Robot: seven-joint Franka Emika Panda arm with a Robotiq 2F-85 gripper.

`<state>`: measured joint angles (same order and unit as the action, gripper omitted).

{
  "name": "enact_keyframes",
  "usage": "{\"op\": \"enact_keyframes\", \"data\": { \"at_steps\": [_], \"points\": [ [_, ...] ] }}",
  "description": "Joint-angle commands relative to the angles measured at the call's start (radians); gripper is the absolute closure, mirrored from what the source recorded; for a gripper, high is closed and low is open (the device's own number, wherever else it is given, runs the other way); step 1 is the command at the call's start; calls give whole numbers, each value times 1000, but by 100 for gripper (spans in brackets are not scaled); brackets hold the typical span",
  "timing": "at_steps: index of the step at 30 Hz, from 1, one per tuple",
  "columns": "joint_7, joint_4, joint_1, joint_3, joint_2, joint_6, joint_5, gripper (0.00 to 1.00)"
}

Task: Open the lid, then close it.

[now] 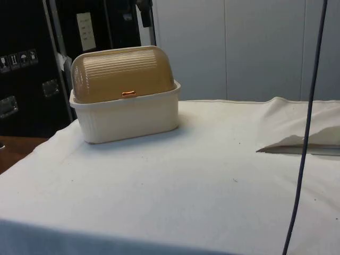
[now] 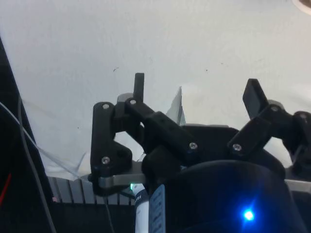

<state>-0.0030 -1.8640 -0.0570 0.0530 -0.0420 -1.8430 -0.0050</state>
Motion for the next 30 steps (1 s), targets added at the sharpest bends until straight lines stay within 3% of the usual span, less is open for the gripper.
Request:
{"op": "enact_keyframes", "data": {
  "at_steps": [1,7,9,10,18,24,25,26,30],
  "points": [
    [1,-8,0,0,9,-2,-1,3],
    [1,-15,0,-1,17,-3,-1,37],
    [1,-16,0,-1,17,-3,-1,42],
    [1,-17,0,-1,19,-4,-1,53],
    [2,-20,0,-1,21,-5,-2,100],
    [22,-21,-9,-19,22,-22,-16,100],
    [13,-13,-5,-19,16,-8,-7,100],
    [32,-21,-11,-27,22,-30,-25,100],
    [45,-25,-13,-40,22,-54,-38,100]
  ]
}}
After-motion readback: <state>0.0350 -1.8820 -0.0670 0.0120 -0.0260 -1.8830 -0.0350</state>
